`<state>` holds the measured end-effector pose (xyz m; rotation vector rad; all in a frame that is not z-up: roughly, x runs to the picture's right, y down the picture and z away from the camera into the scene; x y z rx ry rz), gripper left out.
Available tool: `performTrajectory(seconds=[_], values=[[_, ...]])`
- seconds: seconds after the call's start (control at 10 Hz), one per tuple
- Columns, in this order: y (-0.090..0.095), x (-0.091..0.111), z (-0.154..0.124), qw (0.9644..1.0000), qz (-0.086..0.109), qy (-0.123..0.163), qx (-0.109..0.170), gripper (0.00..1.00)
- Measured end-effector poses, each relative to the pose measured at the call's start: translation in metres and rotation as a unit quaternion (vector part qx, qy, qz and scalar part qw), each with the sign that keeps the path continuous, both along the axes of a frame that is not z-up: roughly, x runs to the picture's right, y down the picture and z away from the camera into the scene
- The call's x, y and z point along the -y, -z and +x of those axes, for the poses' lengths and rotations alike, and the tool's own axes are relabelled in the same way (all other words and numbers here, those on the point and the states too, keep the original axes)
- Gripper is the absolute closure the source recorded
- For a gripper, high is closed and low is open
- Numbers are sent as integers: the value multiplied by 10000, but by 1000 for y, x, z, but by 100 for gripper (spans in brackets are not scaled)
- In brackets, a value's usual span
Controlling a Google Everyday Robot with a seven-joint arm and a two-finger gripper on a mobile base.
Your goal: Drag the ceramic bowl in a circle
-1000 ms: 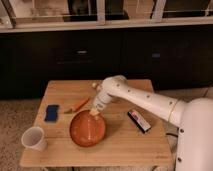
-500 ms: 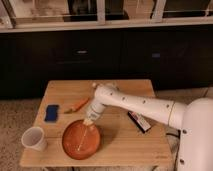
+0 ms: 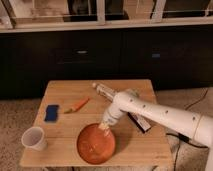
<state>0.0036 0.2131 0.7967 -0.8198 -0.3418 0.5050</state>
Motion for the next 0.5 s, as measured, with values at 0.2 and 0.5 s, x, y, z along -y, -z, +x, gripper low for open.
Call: performTrajectory(seconds=[0.2, 0.5], values=[[0, 7, 50, 9994, 66, -205, -271, 98], [-5, 34, 120, 9968, 238, -469, -602, 98]])
